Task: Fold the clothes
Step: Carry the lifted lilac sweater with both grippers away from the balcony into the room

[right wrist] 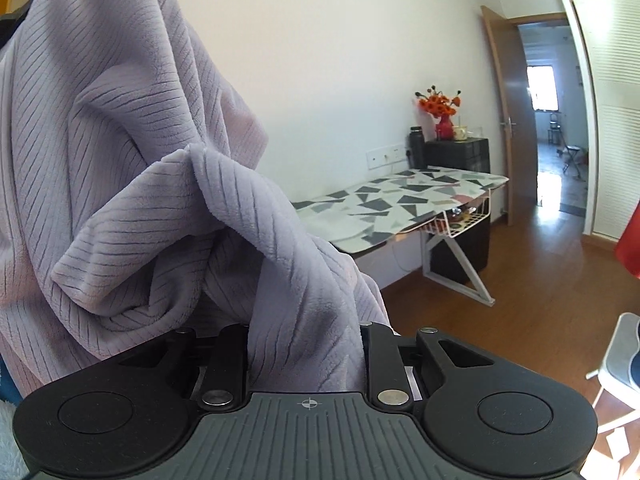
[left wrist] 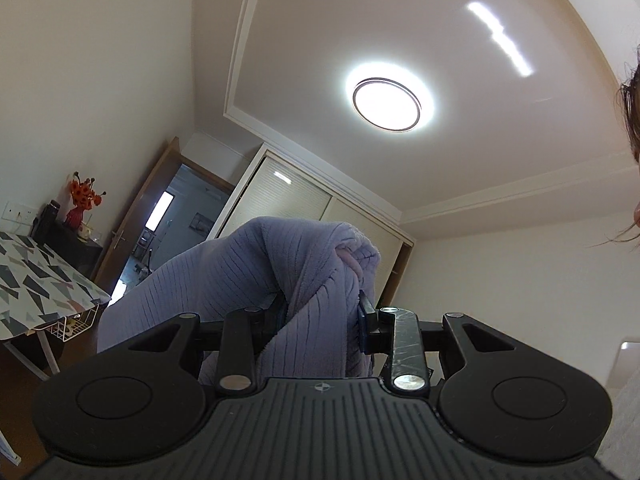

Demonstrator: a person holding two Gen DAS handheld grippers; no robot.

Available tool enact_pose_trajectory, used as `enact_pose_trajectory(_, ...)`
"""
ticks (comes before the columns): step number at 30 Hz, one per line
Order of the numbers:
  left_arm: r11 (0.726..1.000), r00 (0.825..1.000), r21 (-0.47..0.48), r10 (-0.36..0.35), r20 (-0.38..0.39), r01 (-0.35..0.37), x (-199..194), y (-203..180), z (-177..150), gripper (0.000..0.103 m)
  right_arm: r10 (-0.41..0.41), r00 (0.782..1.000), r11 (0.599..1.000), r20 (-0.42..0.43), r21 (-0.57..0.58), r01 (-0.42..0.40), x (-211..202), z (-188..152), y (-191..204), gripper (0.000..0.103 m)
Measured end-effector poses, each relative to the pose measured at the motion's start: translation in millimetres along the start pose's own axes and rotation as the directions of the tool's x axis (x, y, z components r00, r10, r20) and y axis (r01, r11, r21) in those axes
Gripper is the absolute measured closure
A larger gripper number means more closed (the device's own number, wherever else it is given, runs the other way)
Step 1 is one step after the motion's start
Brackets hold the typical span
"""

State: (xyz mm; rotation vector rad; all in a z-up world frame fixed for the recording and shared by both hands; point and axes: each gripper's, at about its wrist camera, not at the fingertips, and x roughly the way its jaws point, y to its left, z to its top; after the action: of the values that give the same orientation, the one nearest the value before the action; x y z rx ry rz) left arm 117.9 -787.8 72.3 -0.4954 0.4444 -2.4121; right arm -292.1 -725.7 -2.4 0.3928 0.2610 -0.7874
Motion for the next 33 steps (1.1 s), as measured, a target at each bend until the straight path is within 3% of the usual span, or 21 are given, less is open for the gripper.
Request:
enact_pose_trajectory(6, 0.999, 0.998, 0.010, 0.046, 0.052, -0.046, 105.2, 56.4, -8.9, 0.071, 0.038, 0.999, 0.998, 0.026, -0.042, -0.036, 18.1, 39.0, -102.4, 0.083)
enact_pose_trajectory(14, 0.993, 0.980, -0.016, 0.114, 0.160, -0.113, 236.2, 110.1, -1.2, 0.070, 0.066, 0.995, 0.994, 0.076, -0.096, -0.058, 30.1, 133.2, -250.4, 0.083)
enact_pose_trajectory(21, 0.991, 0.977, -0.012, 0.131, 0.168, -0.131, 318.2, 174.3, 11.1, 0.070, 0.049, 0.992, 0.993, 0.115, -0.116, -0.035, 65.9, 179.4, -326.9, 0.083)
enact_pose_trajectory(27, 0.991, 0.978, -0.021, 0.136, 0.156, -0.134, 374.8, 260.1, 21.3, 0.070, 0.022, 0.993, 0.997, 0.117, -0.076, -0.013, 141.6, 216.5, -383.9, 0.083)
enact_pose_trajectory(30, 0.989, 0.976, -0.008, 0.149, 0.161, -0.149, 404.4, 307.0, 41.5, 0.070, 0.022, 0.994, 1.000, 0.110, -0.014, -0.020, 201.4, 250.7, -410.1, 0.083)
enact_pose_trajectory(33, 0.987, 0.968, 0.003, 0.157, 0.194, -0.160, 428.5, 349.6, 71.5, 0.070, 0.058, 0.990, 0.998, 0.127, -0.029, -0.055, 257.4, 292.9, -423.0, 0.083)
